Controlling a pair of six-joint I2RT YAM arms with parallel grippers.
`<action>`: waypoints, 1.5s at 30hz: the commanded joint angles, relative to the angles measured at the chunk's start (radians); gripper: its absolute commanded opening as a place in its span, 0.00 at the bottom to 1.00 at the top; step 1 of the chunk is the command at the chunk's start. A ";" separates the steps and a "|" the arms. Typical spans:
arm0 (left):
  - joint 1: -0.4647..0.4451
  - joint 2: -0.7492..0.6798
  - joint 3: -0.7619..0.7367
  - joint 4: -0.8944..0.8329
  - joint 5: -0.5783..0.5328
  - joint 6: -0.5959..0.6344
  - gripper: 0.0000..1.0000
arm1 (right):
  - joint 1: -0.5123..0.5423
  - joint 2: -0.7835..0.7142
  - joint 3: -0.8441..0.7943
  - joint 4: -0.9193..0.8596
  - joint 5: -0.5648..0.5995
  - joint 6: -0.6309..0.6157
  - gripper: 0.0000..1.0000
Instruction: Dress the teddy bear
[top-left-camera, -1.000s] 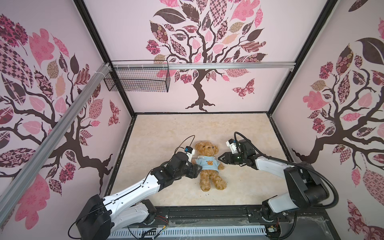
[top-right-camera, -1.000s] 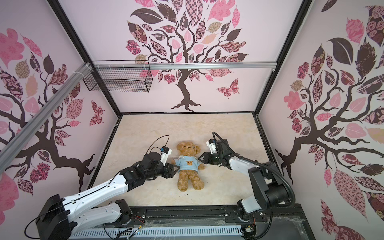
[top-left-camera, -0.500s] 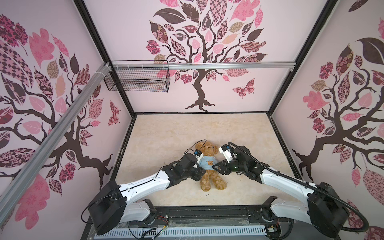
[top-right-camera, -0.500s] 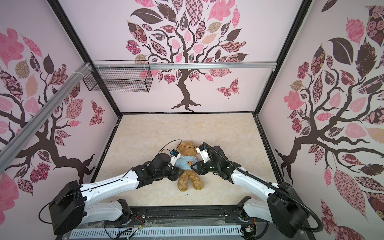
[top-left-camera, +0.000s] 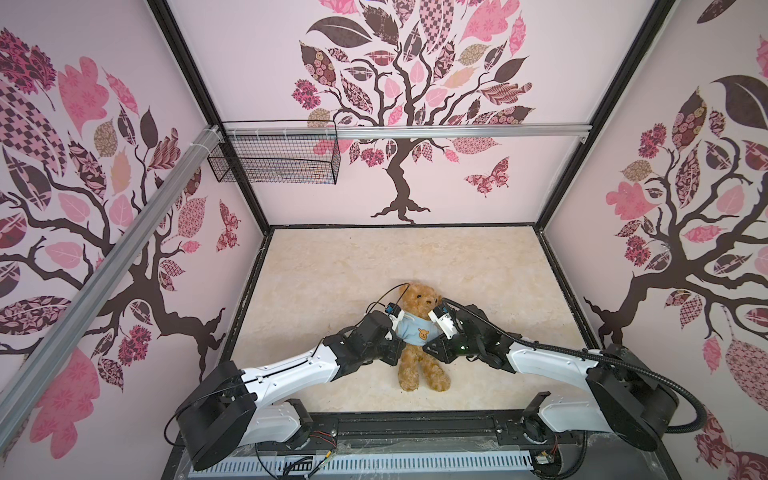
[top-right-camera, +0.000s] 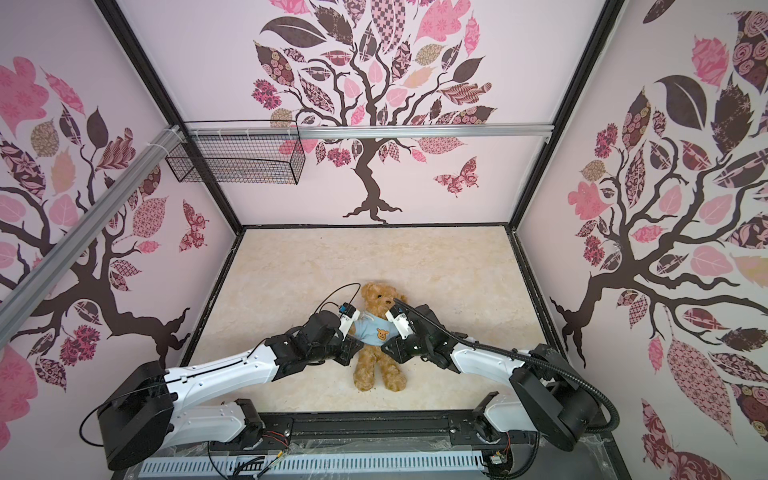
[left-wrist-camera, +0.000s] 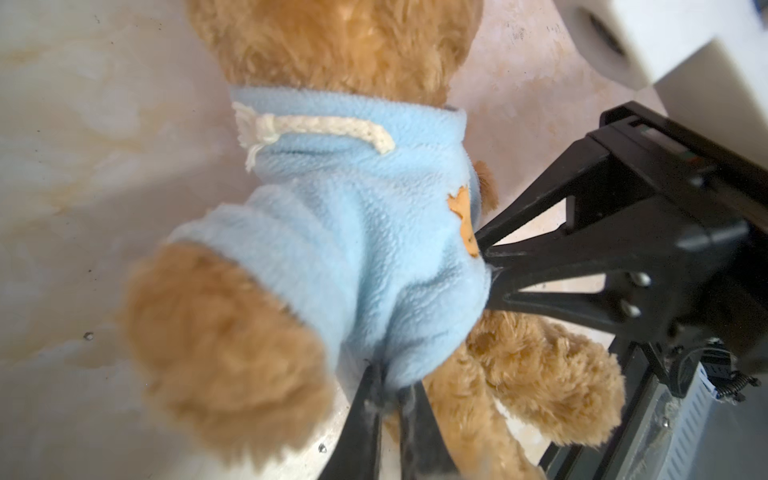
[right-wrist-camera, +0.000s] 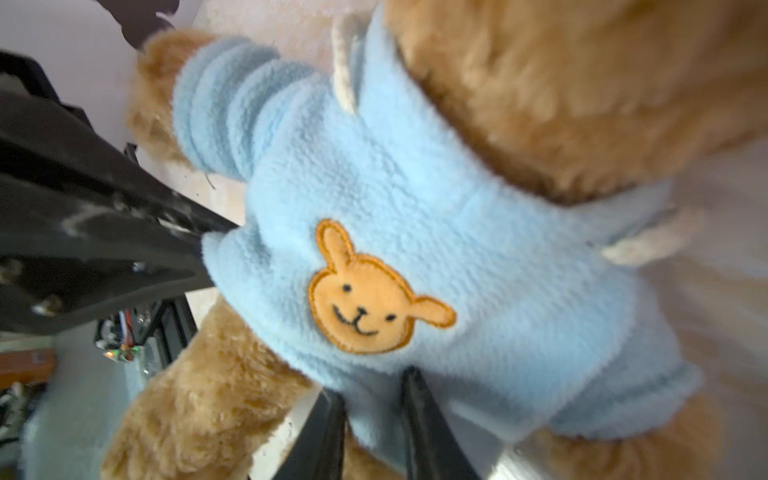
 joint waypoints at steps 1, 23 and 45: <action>-0.003 -0.067 -0.017 -0.038 -0.006 -0.005 0.18 | 0.008 -0.101 -0.027 -0.021 0.019 -0.036 0.19; -0.002 0.004 -0.123 0.108 0.202 -0.436 0.45 | 0.176 -0.037 0.070 0.022 0.291 -0.243 0.31; -0.003 0.006 -0.124 0.205 0.021 -0.649 0.00 | 0.178 -0.033 -0.027 0.085 -0.050 -0.076 0.00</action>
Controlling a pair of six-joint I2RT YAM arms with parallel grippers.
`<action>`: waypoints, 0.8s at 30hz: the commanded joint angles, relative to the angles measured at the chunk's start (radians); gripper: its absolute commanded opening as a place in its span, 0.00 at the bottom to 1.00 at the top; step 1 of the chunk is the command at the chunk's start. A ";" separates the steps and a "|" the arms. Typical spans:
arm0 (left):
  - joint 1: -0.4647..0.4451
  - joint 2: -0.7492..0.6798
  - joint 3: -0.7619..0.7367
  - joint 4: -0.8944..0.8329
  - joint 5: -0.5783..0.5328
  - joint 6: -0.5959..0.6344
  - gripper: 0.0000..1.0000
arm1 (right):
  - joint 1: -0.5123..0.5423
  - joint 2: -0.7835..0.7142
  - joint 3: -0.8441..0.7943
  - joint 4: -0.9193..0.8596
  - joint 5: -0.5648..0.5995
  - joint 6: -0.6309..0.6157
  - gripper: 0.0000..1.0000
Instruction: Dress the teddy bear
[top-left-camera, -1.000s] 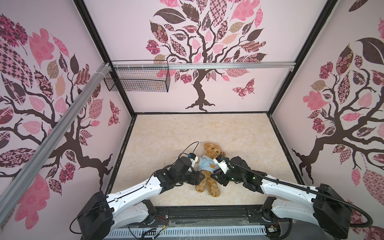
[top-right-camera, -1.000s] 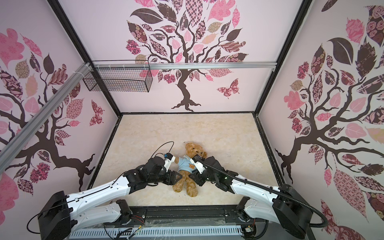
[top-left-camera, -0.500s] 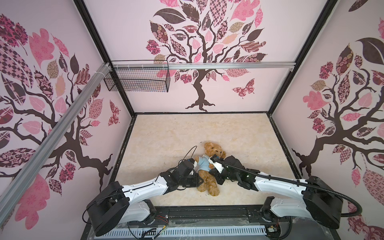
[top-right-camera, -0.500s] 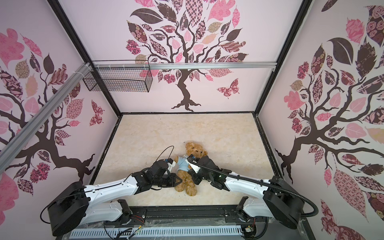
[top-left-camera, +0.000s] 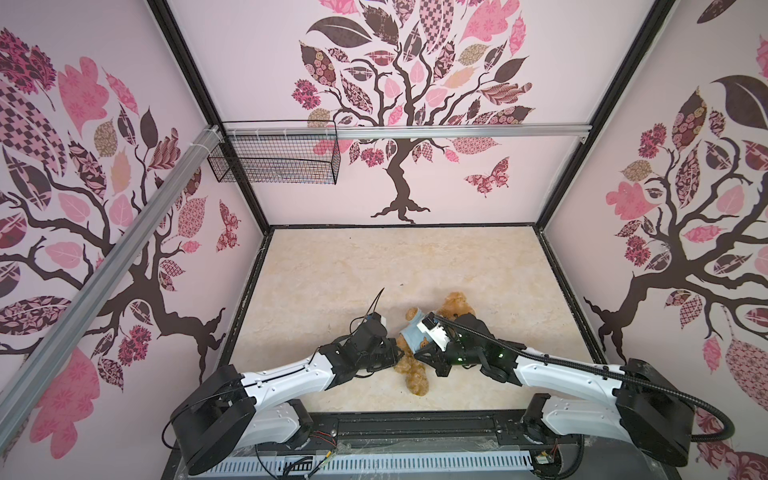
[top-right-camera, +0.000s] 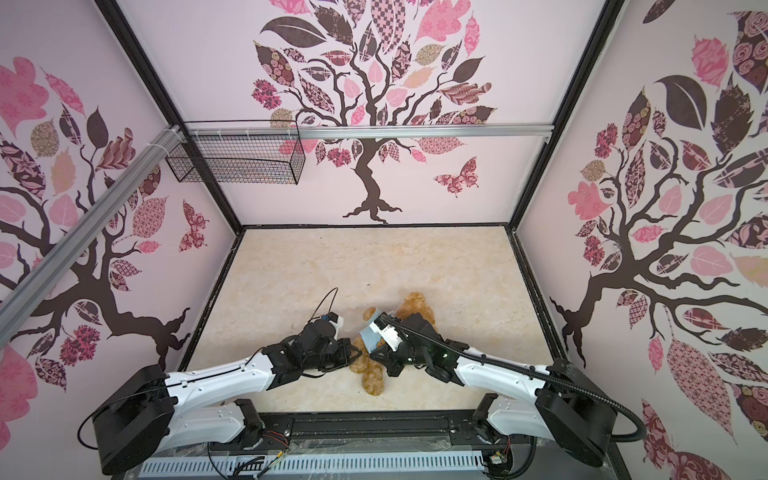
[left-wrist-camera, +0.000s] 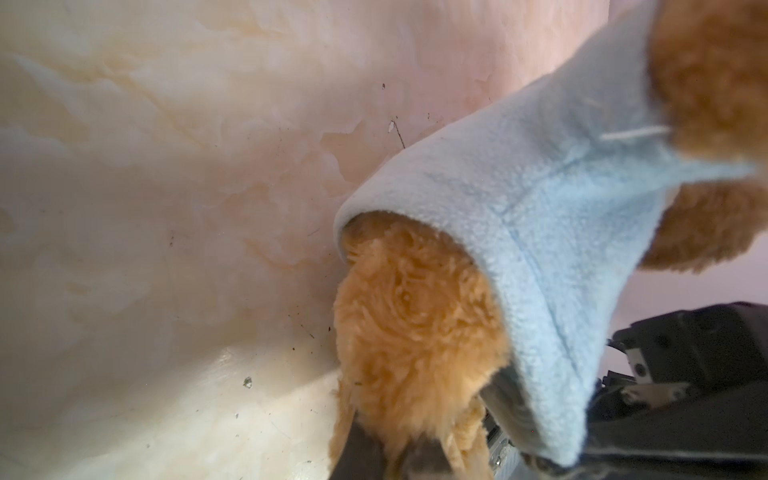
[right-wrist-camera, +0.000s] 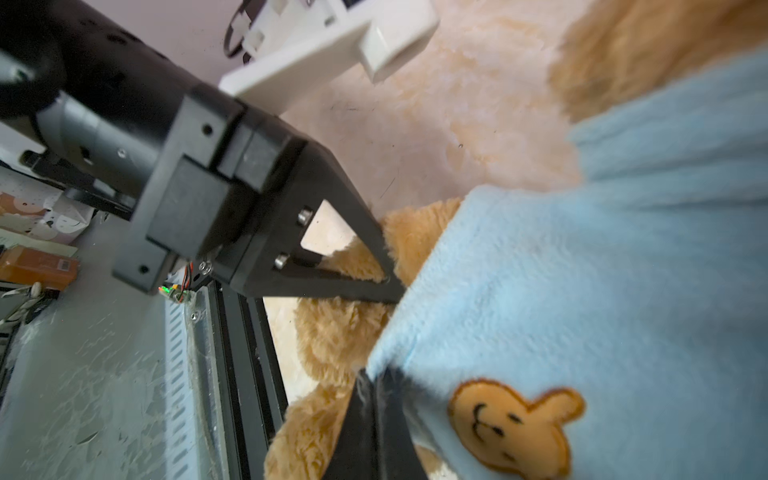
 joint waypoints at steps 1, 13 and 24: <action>0.000 0.002 -0.015 0.075 -0.028 -0.022 0.00 | 0.008 0.088 -0.012 0.028 -0.041 0.022 0.00; 0.016 -0.099 -0.073 0.008 -0.076 -0.046 0.00 | -0.153 -0.106 0.013 -0.066 -0.138 0.084 0.42; 0.018 -0.071 -0.083 0.003 0.039 -0.011 0.00 | -0.396 0.114 0.091 0.085 -0.158 0.260 0.40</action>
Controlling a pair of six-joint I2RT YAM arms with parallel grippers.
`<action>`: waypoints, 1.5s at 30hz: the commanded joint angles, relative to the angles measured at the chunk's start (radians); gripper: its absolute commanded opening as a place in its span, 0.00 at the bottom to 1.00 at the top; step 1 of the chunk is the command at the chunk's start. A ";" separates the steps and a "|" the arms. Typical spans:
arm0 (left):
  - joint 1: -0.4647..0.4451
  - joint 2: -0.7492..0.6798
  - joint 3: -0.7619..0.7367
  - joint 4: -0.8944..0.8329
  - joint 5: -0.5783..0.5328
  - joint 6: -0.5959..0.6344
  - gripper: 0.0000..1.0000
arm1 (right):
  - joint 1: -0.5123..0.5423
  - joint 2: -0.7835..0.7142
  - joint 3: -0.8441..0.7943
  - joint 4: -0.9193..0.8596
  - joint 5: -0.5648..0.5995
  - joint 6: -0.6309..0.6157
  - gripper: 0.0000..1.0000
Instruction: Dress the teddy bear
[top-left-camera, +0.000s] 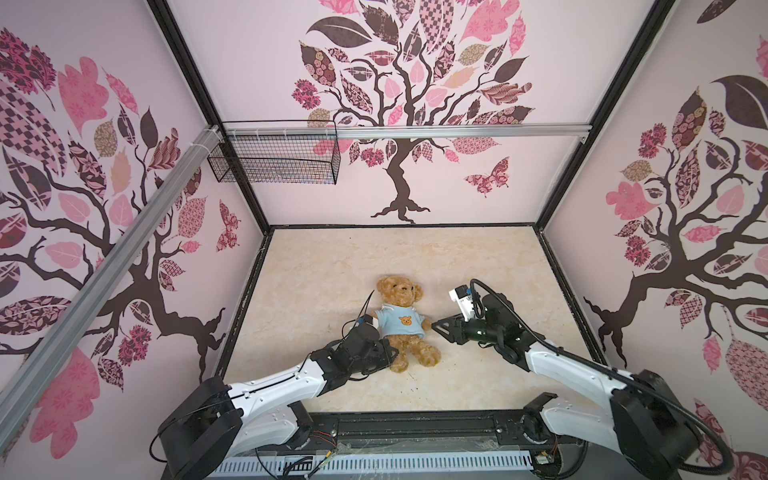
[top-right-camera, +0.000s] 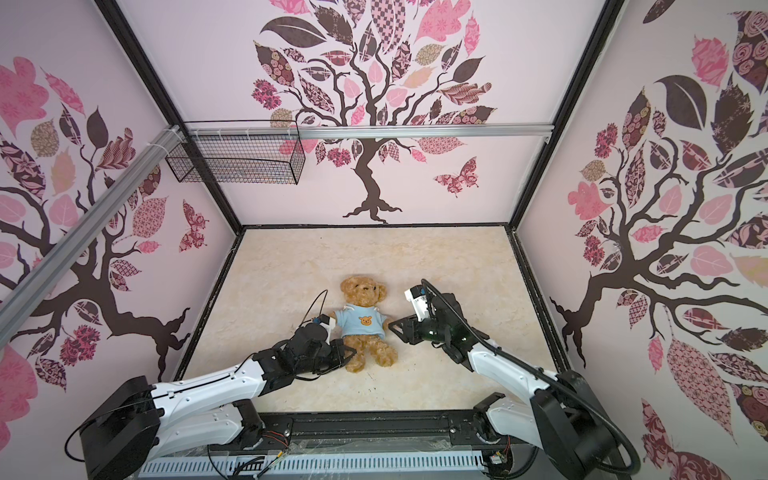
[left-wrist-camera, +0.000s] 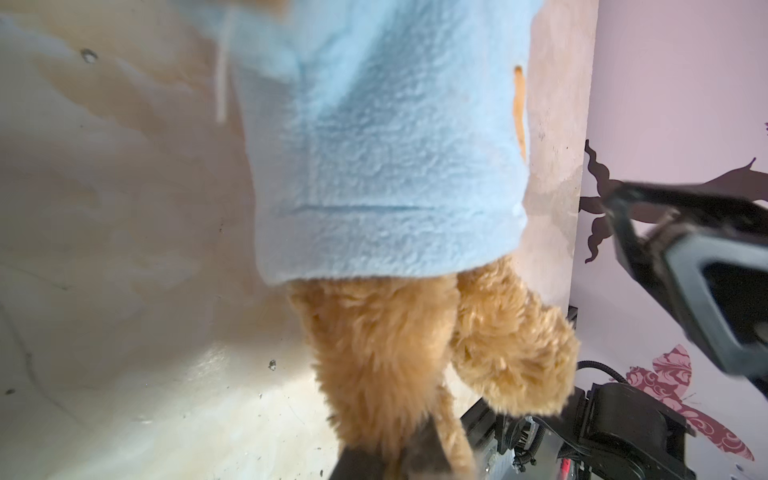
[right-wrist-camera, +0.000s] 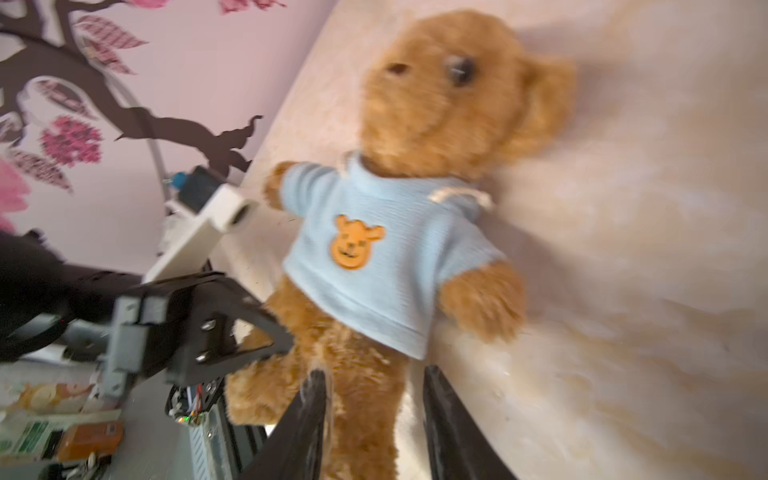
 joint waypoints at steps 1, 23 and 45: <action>0.003 0.023 -0.013 0.002 0.054 0.039 0.00 | -0.002 0.130 0.104 0.060 -0.030 0.051 0.38; 0.152 -0.276 0.173 -0.372 -0.186 0.508 0.75 | -0.003 -0.112 0.237 -0.278 0.680 -0.247 0.64; 0.596 -0.088 -0.013 0.409 -0.776 1.116 0.97 | -0.031 0.023 -0.125 0.540 1.234 -0.500 1.00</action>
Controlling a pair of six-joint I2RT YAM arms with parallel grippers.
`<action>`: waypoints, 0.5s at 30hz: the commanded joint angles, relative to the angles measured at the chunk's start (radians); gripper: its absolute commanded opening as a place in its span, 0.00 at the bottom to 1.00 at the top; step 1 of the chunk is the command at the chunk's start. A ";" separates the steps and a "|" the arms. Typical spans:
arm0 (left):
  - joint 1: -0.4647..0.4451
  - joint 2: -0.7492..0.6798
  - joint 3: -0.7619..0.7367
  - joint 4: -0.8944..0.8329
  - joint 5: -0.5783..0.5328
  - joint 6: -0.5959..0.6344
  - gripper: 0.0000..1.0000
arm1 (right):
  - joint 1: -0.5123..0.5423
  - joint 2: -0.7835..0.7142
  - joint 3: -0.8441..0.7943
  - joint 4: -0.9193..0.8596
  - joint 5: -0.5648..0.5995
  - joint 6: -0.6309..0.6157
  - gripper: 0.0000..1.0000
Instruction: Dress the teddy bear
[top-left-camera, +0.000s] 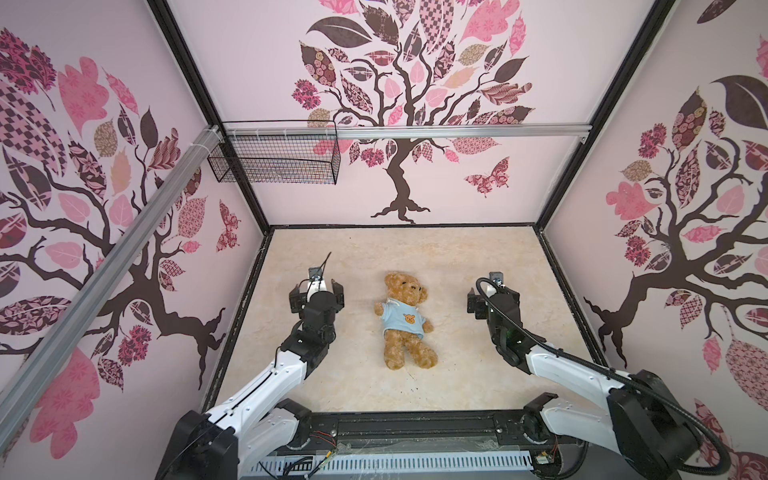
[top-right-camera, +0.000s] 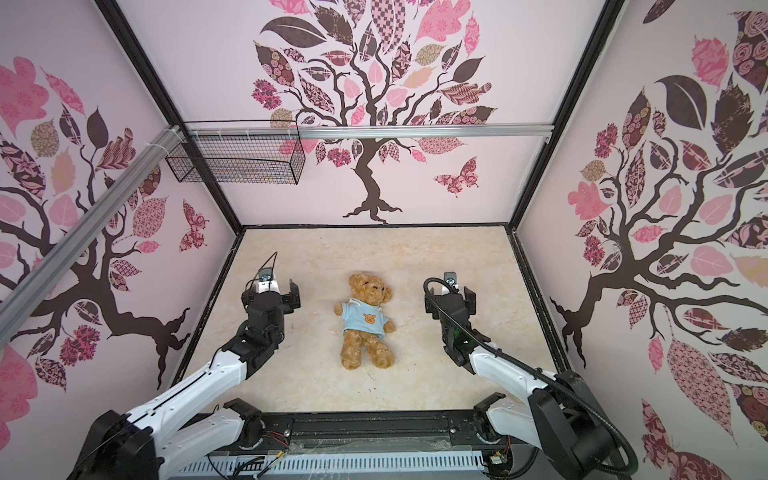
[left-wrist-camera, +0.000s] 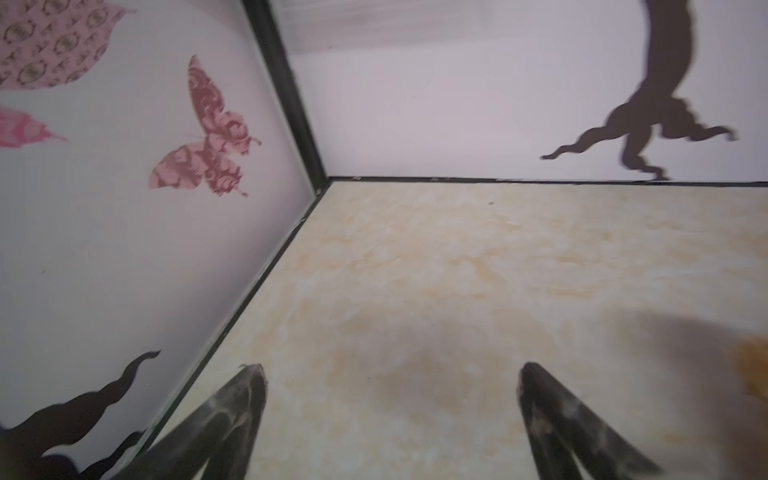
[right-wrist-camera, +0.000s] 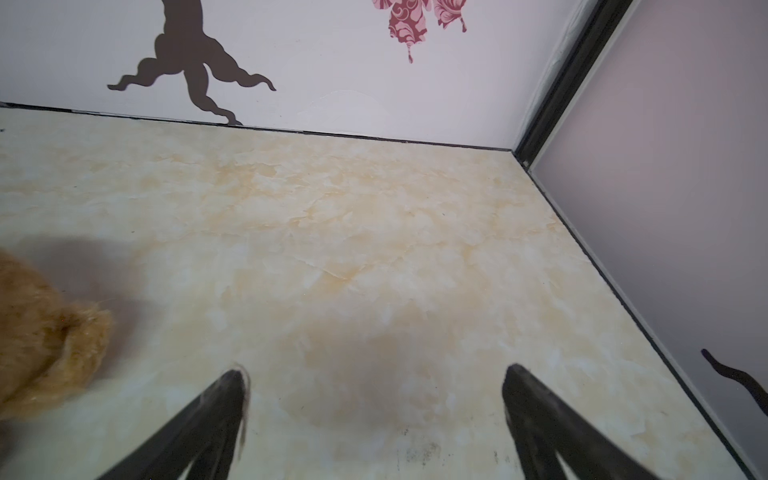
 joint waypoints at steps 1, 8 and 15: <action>0.081 0.011 -0.098 0.230 0.084 0.079 0.97 | -0.036 0.091 -0.034 0.280 0.079 -0.078 1.00; 0.195 0.212 -0.144 0.420 0.233 0.108 0.97 | -0.213 0.229 0.008 0.264 -0.137 0.016 1.00; 0.292 0.352 -0.163 0.629 0.397 0.010 0.97 | -0.280 0.251 -0.030 0.401 -0.258 -0.031 1.00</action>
